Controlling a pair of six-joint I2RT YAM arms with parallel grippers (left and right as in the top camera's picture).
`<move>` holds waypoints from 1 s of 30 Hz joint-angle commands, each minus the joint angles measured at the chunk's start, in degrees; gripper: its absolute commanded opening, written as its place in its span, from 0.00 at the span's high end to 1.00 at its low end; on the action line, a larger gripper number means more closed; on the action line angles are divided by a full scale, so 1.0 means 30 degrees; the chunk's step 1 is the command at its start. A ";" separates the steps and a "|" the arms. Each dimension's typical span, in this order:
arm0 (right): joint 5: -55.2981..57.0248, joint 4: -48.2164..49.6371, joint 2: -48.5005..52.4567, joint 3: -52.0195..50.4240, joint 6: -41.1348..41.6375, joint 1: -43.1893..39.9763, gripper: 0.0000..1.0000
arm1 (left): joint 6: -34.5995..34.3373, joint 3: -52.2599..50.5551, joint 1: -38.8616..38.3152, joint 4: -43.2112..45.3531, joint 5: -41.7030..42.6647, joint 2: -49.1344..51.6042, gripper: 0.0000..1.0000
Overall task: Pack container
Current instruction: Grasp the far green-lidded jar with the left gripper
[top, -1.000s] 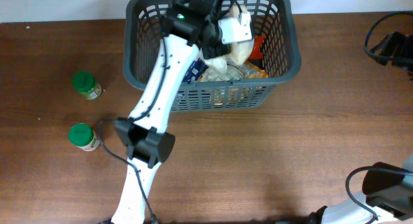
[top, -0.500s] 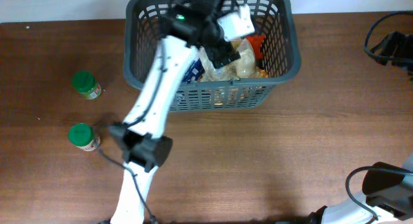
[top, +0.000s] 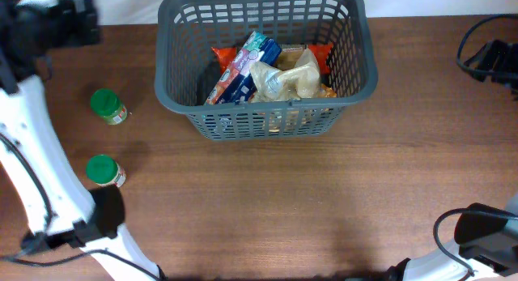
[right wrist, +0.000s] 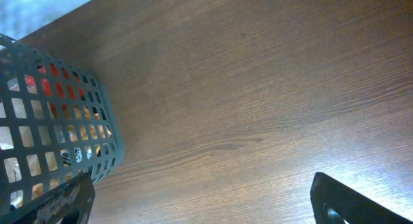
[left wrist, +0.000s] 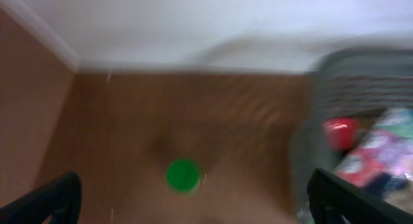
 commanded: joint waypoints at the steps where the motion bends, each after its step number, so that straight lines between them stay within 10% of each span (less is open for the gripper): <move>1: -0.0168 0.0058 -0.0168 -0.0102 0.0168 -0.0007 0.01 | -0.2251 -0.1224 0.1953 -0.0969 0.0736 0.2251 0.06; 30: -0.0168 0.0058 -0.0168 -0.0102 0.0168 -0.0007 0.01 | -0.1362 -0.3045 0.2412 -0.0663 0.1013 1.2794 0.06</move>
